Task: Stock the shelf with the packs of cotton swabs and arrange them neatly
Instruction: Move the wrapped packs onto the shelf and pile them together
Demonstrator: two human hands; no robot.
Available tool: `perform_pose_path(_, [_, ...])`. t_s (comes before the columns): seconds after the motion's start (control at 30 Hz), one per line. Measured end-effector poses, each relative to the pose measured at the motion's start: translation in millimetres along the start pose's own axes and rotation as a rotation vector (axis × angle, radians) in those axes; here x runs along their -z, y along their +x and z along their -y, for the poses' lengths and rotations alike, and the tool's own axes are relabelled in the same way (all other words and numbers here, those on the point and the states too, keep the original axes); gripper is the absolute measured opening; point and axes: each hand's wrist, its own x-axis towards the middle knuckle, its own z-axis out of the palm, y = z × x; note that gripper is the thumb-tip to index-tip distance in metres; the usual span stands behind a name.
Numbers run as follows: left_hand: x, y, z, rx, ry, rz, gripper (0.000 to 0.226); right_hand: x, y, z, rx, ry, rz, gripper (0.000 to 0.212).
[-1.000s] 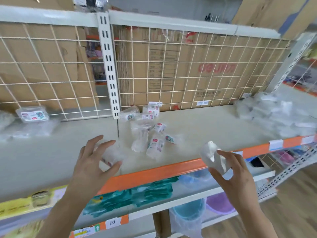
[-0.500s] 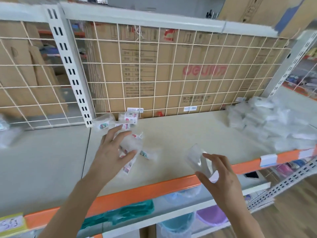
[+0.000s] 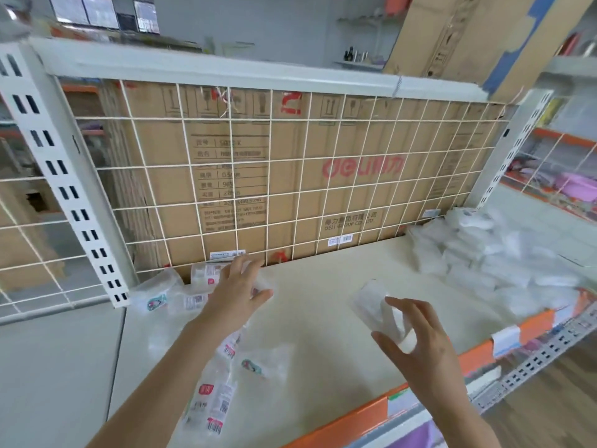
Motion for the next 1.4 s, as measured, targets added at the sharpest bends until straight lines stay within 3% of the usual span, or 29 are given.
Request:
perform_pose_path(0.13, [-8, 10, 9, 0.026, 0.179, 0.184, 0.056, -2, 6, -3, -0.022, -0.013, -0.004, 0.049])
perform_pose_path(0.3, [-6, 10, 3, -0.004, 0.322, 0.222, 0.061, -2, 7, -15, -0.046, -0.024, -0.035, 0.049])
perform_pose_path(0.4, [-2, 9, -2, -0.029, 0.325, 0.171, 0.063, 4, 5, -24, -0.081, -0.045, -0.058, 0.049])
perform_pose_path(0.57, [2, 6, -21, -0.261, 0.078, -0.058, 0.066, 22, 2, -38, -0.17, -0.047, -0.11, 0.047])
perform_pose_path(0.67, [-8, 6, -37, -0.323, 0.063, -0.097, 0.064, 38, -1, -52, -0.211, -0.053, -0.133, 0.048])
perform_pose_path(0.93, [-58, 13, -95, -0.332, 0.075, -0.12, 0.057, 93, -6, -123, -0.234, -0.051, -0.191, 0.049])
perform_pose_path(1.4, [-176, 26, -234, -0.248, 0.074, -0.135, 0.056, 201, 6, -274, -0.246, -0.01, -0.114, 0.053])
